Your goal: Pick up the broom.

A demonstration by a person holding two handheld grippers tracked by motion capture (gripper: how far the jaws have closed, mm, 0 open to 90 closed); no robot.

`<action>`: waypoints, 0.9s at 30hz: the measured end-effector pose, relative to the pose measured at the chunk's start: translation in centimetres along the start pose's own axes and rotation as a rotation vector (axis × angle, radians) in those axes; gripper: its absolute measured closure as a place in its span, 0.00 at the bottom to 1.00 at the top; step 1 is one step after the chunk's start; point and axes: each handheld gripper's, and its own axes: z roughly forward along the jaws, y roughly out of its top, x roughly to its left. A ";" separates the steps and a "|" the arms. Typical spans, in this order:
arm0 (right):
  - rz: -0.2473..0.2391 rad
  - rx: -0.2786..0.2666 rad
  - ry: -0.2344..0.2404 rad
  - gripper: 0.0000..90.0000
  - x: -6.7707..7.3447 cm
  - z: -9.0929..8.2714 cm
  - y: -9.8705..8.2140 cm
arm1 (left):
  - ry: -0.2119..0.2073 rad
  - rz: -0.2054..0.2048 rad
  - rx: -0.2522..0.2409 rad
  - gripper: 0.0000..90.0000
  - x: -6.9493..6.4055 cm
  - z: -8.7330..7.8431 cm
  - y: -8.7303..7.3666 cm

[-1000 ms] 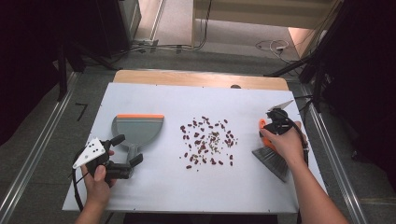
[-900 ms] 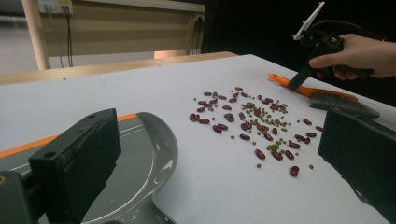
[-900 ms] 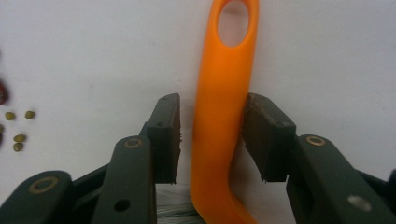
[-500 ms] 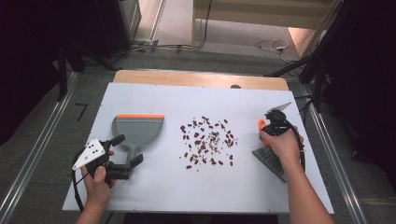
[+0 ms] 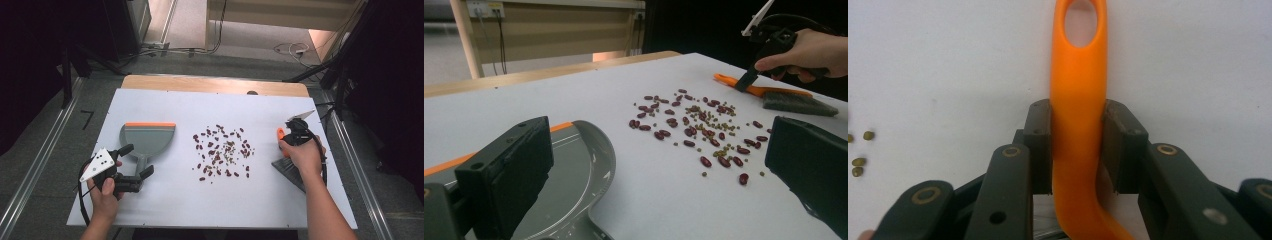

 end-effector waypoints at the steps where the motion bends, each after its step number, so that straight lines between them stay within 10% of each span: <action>1: -0.004 0.001 -0.014 0.73 0.2 0.0 0.0 | 0.004 0.005 0.002 0.00 0.0 0.0 0.0; 16: -0.001 -0.178 0.048 0.74 -0.5 -0.3 -2.5 | 0.014 0.011 0.007 0.00 0.2 -0.1 0.0; 27: -0.022 -0.525 0.161 0.74 -1.6 -3.8 -7.0 | 0.011 0.022 0.009 0.00 -0.3 0.0 0.1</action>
